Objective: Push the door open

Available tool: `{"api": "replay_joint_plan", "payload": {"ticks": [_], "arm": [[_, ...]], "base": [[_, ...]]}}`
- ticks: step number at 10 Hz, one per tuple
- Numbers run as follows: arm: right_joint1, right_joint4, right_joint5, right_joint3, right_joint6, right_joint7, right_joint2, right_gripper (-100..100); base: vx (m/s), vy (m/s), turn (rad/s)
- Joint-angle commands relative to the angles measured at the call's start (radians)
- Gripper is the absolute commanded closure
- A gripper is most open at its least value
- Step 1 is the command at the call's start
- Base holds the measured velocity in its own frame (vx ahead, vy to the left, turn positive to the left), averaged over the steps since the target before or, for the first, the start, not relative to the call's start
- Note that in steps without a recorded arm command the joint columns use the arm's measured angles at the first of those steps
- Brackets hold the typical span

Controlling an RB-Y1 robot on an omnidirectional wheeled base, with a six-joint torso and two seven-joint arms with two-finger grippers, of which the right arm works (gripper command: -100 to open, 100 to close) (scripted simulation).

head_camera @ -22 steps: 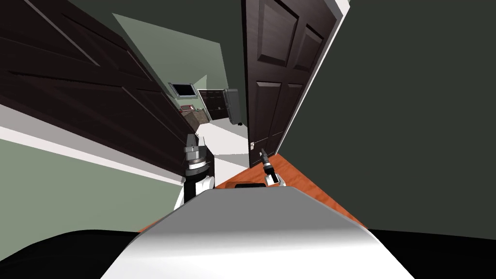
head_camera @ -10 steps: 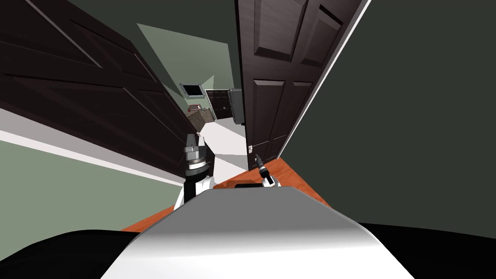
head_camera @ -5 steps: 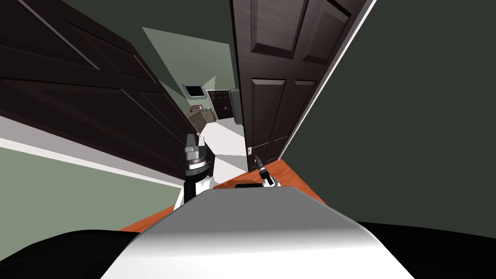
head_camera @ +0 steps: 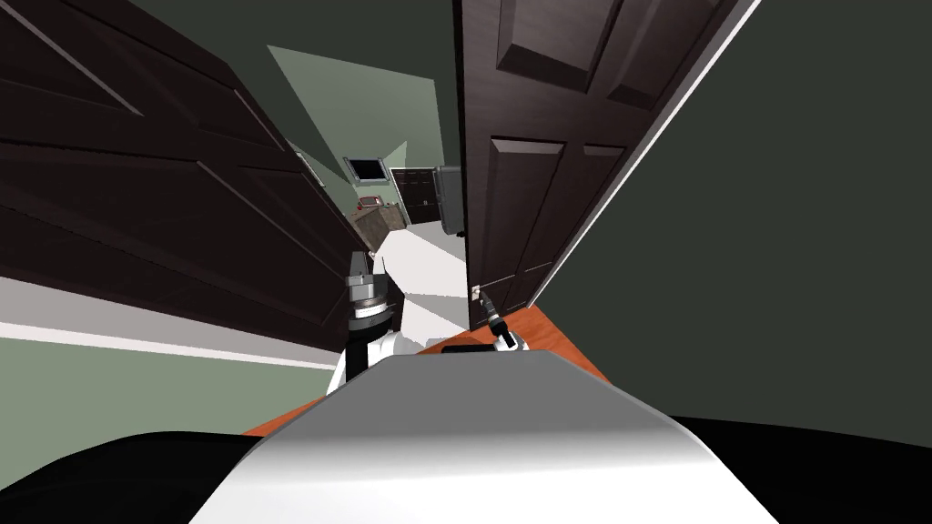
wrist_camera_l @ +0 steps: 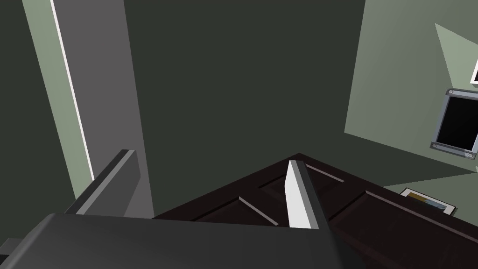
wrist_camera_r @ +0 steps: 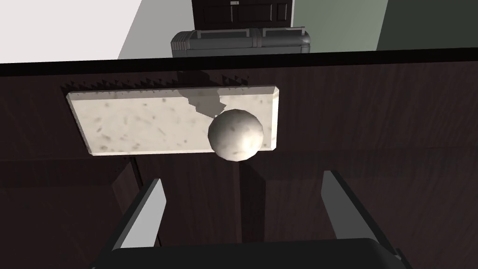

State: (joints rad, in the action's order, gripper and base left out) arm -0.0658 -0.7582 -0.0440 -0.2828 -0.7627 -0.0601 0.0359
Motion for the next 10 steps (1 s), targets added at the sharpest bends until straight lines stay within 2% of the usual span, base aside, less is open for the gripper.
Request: {"api": "replay_joint_plan", "payload": {"ticks": [1, 3, 4, 5, 10], "arm": [[-0.002, 0.005, 0.001, 0.004, -0.003, 0.002, -0.008, -100], [-0.004, 0.011, 0.003, 0.008, -0.006, 0.003, -0.028, -100], [-0.004, 0.013, 0.003, 0.007, -0.007, 0.003, -0.023, -100], [-0.004, 0.013, 0.003, 0.007, -0.007, 0.003, -0.023, 100], [-0.004, 0.013, 0.003, 0.007, -0.007, 0.003, -0.023, 100]], "base": [[0.191, 0.077, 0.025], [0.156, 0.046, 0.024], [0.060, 0.013, -0.003], [-0.013, 0.000, 0.003], [-0.009, -0.002, 0.001]]}}
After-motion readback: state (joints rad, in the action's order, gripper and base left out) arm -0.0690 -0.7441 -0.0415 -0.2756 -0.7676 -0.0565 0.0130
